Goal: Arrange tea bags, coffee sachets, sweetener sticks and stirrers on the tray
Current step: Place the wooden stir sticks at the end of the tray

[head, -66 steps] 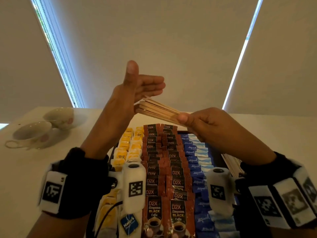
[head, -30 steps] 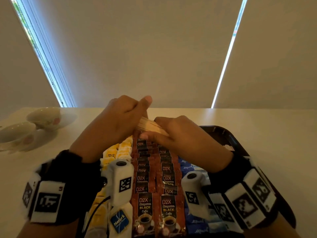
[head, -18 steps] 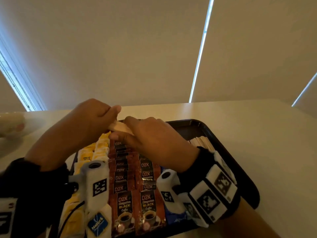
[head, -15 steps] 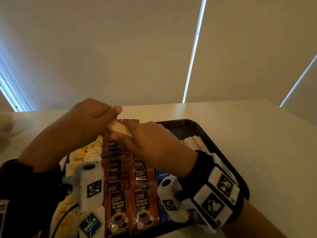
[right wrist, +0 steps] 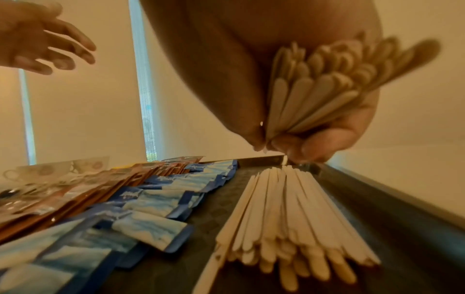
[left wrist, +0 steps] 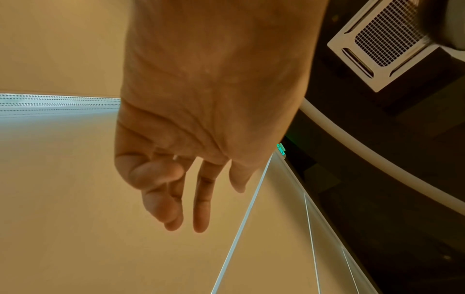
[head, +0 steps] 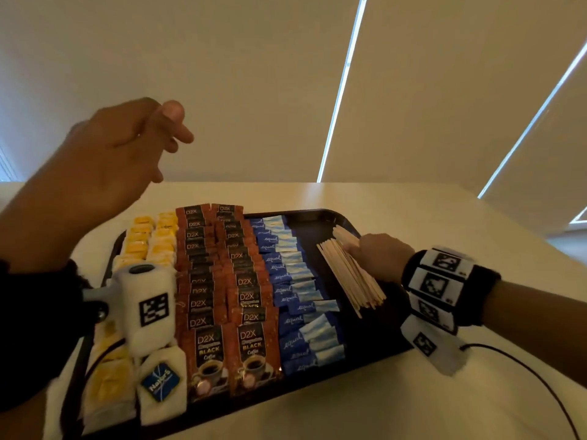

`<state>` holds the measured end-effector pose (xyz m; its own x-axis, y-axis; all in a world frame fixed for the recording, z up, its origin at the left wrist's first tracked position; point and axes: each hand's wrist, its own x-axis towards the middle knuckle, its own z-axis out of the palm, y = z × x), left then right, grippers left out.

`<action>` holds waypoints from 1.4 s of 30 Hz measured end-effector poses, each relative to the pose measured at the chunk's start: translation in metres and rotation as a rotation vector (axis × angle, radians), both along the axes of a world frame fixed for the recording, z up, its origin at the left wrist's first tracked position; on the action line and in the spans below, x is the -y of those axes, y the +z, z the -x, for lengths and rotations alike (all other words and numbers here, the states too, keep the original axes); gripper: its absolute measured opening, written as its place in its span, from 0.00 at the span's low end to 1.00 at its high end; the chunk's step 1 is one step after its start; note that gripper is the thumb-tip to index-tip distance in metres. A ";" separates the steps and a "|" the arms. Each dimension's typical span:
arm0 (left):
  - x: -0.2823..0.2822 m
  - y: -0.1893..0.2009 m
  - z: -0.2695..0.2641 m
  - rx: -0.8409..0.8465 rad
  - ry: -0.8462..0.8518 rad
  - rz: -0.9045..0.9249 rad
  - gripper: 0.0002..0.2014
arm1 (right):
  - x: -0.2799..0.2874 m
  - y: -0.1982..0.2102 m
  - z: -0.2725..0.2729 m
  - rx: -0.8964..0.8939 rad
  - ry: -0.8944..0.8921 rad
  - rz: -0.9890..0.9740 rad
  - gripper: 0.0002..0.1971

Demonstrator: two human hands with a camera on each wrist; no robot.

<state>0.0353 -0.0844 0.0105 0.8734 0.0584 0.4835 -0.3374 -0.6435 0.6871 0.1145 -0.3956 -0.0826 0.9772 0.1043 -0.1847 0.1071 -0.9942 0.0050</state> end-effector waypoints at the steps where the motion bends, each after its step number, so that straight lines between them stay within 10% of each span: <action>1: -0.001 0.000 0.000 0.003 0.000 0.005 0.27 | -0.002 -0.002 -0.003 -0.002 -0.012 0.002 0.26; 18: -0.019 -0.001 -0.007 -0.033 0.038 0.047 0.26 | -0.015 -0.017 -0.018 -0.099 -0.190 0.016 0.21; 42: -0.016 -0.001 -0.006 -0.094 0.042 -0.007 0.24 | -0.017 0.005 -0.008 -0.143 -0.009 0.198 0.28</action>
<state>0.0415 -0.0685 0.0092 0.9120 0.0924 0.3997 -0.2442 -0.6607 0.7098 0.1225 -0.3785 -0.0776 0.9404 0.0435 -0.3374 0.1118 -0.9762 0.1856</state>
